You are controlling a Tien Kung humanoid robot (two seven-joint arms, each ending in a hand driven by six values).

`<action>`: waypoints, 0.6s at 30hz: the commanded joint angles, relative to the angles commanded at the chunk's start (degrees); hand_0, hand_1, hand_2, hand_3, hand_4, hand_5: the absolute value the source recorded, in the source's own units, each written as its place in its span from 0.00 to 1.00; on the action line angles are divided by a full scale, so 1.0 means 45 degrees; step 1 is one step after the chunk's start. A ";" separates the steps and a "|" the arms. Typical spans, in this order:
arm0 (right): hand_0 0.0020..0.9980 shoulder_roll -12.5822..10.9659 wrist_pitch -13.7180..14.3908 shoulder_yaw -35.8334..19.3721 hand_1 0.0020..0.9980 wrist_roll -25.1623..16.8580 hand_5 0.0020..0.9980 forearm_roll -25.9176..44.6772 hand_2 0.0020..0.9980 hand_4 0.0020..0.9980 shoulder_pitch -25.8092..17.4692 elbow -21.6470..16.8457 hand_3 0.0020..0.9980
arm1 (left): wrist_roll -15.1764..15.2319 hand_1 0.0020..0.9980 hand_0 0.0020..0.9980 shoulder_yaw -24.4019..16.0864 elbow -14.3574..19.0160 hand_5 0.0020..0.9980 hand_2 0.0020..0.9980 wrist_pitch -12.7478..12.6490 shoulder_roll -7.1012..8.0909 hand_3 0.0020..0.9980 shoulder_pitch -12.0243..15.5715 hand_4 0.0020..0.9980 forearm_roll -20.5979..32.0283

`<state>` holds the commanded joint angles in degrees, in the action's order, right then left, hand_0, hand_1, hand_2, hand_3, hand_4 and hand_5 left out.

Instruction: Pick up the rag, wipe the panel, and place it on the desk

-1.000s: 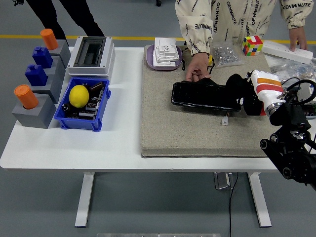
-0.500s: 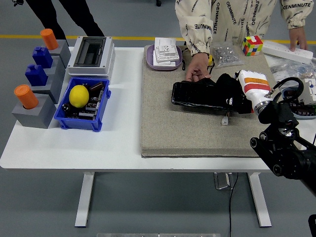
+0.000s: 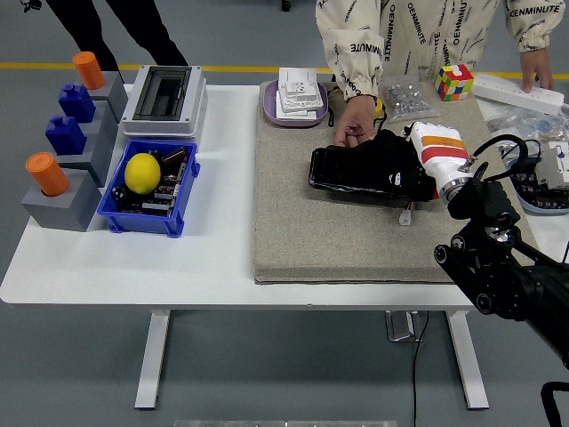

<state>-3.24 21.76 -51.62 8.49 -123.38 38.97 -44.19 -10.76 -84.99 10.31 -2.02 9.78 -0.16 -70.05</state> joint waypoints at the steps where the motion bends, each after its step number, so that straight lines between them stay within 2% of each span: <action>1: 0.27 0.0055 0.0003 0.0077 0.36 -0.0005 0.14 0.0010 0.42 1.00 0.0050 0.0013 0.43 | -0.0004 0.69 0.65 -0.0008 0.0000 0.47 0.74 -0.0002 -0.0003 0.57 0.0002 0.60 -0.0003; 14: 0.27 0.0720 0.0000 0.1130 0.36 -0.0054 0.14 0.0156 0.42 1.00 0.0846 -0.0002 0.43 | 0.0002 0.70 0.65 0.0014 0.0000 0.47 0.74 -0.0003 0.0049 0.56 -0.0060 0.60 0.0009; 18: 0.27 0.0720 0.0008 0.1208 0.36 -0.0070 0.14 0.0146 0.42 1.00 0.0859 -0.0003 0.43 | 0.0008 0.70 0.65 0.0059 0.0000 0.47 0.74 0.0003 0.0033 0.56 -0.0086 0.60 0.0054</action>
<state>0.00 21.80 -46.18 8.18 -122.72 42.84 -44.20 -10.72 -84.73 10.31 -2.00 9.93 -0.55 -69.81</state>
